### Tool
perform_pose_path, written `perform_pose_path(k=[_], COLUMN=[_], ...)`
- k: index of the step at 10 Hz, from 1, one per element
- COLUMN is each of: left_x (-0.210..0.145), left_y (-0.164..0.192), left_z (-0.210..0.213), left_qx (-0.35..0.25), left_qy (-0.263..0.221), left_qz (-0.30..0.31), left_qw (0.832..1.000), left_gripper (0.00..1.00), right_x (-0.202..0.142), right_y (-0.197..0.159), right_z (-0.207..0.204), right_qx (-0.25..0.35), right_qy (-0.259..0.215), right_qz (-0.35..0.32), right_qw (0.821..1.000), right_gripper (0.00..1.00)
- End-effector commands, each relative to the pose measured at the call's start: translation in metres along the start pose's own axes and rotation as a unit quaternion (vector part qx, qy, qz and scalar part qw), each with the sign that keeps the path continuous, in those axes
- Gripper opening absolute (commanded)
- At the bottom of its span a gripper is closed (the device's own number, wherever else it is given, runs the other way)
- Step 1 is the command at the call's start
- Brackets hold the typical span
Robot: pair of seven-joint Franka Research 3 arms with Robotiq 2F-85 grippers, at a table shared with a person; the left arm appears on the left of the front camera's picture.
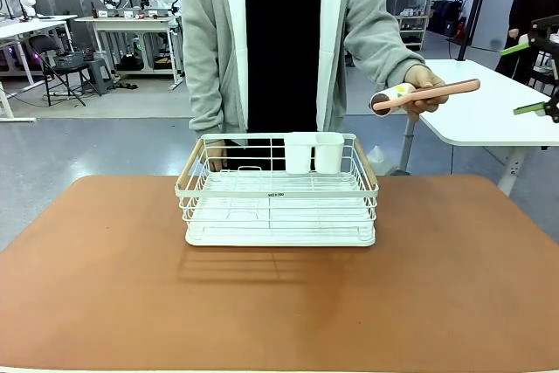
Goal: Clean the table.
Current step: Pick up the Lint Roller when the human hands it over.
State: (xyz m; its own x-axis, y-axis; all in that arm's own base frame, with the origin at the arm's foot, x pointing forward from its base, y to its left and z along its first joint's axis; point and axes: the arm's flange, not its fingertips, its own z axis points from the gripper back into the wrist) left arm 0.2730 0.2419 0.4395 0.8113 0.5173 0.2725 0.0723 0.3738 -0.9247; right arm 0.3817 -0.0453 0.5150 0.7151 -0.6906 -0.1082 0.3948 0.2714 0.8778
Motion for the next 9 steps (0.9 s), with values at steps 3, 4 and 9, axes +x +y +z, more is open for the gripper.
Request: perform_pose_path(k=[3,4,9], left_x=[0.003,0.003,0.003], left_y=[0.002,0.002,0.002], left_z=[0.002,0.002,0.002], left_qx=[-0.015,-0.015,-0.015], left_qy=[-0.005,-0.005,-0.005], left_qz=[-0.012,-0.012,-0.012], left_qw=[1.0,1.0,1.0], left_gripper=[1.0,1.0,1.0], right_x=[-0.005,-0.003,0.006], right_y=[0.006,0.005,0.002], right_z=[-0.04,-0.045,-0.054], right_qx=[0.014,0.025,0.035], right_qy=[-0.006,-0.008,-0.01], right_qz=[-0.005,-0.006,0.017], right_qw=[1.0,1.0,0.999], right_gripper=[1.0,1.0,0.93])
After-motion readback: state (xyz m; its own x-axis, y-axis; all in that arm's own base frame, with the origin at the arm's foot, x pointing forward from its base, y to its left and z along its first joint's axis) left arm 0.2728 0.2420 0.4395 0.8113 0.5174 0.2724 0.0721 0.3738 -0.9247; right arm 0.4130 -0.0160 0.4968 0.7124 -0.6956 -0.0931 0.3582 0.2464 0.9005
